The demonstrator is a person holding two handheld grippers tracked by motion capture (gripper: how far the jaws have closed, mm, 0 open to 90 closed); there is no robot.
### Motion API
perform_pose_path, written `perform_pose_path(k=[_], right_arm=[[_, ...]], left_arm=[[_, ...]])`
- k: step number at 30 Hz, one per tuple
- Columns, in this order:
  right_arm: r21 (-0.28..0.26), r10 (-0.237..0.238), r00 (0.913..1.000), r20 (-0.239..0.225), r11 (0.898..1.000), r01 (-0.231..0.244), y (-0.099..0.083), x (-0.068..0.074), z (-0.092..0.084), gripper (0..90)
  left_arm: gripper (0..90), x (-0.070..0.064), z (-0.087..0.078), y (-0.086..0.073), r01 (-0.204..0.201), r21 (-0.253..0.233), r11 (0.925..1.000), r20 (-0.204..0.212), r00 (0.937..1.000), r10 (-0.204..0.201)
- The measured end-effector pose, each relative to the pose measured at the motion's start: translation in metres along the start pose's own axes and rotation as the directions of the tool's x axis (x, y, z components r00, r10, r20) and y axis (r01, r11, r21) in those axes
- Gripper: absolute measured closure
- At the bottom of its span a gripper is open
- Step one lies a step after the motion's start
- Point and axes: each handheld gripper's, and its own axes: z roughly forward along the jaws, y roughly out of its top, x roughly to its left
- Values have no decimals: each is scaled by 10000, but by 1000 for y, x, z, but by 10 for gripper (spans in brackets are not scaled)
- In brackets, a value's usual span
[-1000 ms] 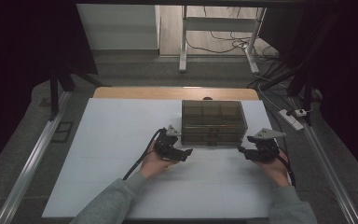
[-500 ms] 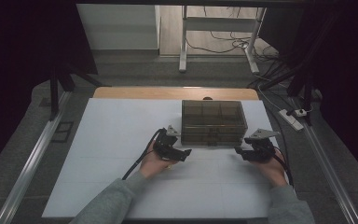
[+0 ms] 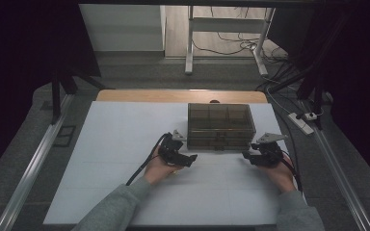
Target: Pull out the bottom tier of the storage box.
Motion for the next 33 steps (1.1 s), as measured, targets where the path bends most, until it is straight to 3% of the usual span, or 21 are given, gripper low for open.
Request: perform_pose_path(k=[1,6,10,26,33], right_arm=[[-18,-16,10000,4,10000,16,0,0,0,524],[-39,-105,9996,257,9999,106,1,1,0,619],[-98,-116,9986,510,9999,121,1,0,0,698],[-94,-109,9979,637,9999,115,1,0,0,715],[-81,-117,9975,691,9999,123,1,1,1,730]], left_arm=[[130,0,1,0,-27,33,10000,-2,10000,27],[165,1,3,-1,-40,156,9999,-41,10000,41],[277,3,5,-2,-77,193,9998,-15,10000,77],[623,7,11,0,-112,137,9998,-63,9999,113],[799,9,14,1,-72,273,9996,-461,9989,84]])
